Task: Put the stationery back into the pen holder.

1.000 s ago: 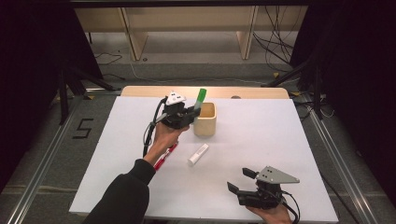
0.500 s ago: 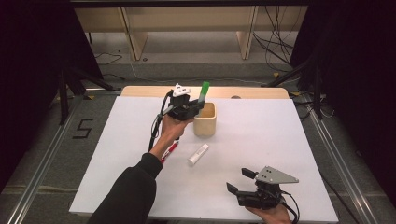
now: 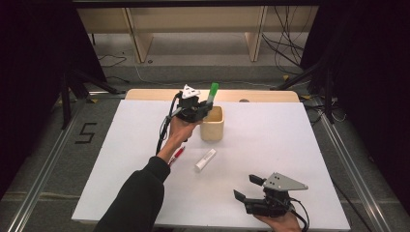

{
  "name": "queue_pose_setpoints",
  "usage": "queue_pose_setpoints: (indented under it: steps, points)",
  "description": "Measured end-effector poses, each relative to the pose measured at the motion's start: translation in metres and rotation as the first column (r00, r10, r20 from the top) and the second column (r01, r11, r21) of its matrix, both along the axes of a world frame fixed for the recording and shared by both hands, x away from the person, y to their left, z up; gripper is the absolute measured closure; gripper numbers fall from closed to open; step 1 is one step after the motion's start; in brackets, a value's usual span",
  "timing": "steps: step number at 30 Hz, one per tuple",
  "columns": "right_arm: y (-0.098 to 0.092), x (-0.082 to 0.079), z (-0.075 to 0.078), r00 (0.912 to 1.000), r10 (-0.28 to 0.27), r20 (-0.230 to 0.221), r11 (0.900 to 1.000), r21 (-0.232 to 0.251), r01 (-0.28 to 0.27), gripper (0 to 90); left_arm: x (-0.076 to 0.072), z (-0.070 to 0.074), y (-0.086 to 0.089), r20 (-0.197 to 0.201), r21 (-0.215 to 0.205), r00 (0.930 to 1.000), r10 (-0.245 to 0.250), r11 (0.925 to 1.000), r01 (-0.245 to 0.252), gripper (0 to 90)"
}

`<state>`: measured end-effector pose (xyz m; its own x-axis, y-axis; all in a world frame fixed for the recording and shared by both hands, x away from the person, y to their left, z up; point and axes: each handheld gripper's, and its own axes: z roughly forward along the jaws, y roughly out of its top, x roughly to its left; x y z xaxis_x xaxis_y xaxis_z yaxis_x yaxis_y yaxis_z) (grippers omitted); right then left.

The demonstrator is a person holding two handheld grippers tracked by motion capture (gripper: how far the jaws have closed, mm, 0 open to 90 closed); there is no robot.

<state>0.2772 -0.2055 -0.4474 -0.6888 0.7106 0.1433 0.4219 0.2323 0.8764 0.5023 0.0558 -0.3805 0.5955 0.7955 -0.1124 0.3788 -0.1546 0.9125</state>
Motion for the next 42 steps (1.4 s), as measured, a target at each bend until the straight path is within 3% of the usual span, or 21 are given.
queue_pose_setpoints:
  steps: [8, 11, 25, 30, 33, 39, 41, 42]
  points:
    - [0.000, 0.000, 0.000, 1.0000, 0.003, 0.001, 1.000, 0.001, -0.003, 24.9, 0.005, -0.007, -0.004, -0.006, 0.024, 0.9999, 0.011, 0.9997, -0.011, 76.2]
    - [0.001, -0.001, 0.000, 1.0000, 0.005, 0.002, 1.000, 0.002, -0.005, 25.0, 0.007, -0.008, -0.003, -0.018, 0.001, 0.9997, 0.014, 0.9999, -0.014, 76.2]
    - [0.002, -0.001, 0.000, 0.9999, 0.011, 0.003, 1.000, -0.005, -0.011, 25.2, 0.009, -0.013, -0.004, -0.020, 0.029, 0.9998, 0.003, 0.9996, -0.003, 76.1]
    - [0.002, -0.001, 0.000, 0.9999, 0.013, 0.001, 1.000, -0.003, -0.013, 25.2, 0.011, -0.018, -0.005, -0.038, 0.060, 0.9993, 0.003, 0.9982, 0.000, 76.1]
    - [0.002, -0.001, 0.000, 0.9999, 0.016, 0.001, 1.000, -0.005, -0.016, 25.2, 0.010, -0.019, -0.006, -0.046, 0.045, 0.9989, -0.002, 0.9990, 0.004, 76.0]
    - [0.003, -0.001, -0.001, 0.9998, 0.020, 0.001, 1.000, -0.006, -0.020, 25.3, 0.011, -0.022, -0.009, -0.065, 0.080, 0.9978, -0.005, 0.9967, 0.010, 75.8]
    - [0.003, -0.001, 0.000, 0.9997, 0.023, 0.002, 1.000, -0.007, -0.023, 25.3, 0.011, -0.022, -0.010, -0.080, 0.088, 0.9967, -0.012, 0.9960, 0.019, 74.6]
    - [0.003, -0.001, 0.000, 0.9997, 0.023, 0.001, 1.000, -0.007, -0.023, 25.3, 0.010, -0.022, -0.010, -0.088, 0.079, 0.9961, -0.011, 0.9967, 0.018, 69.4]
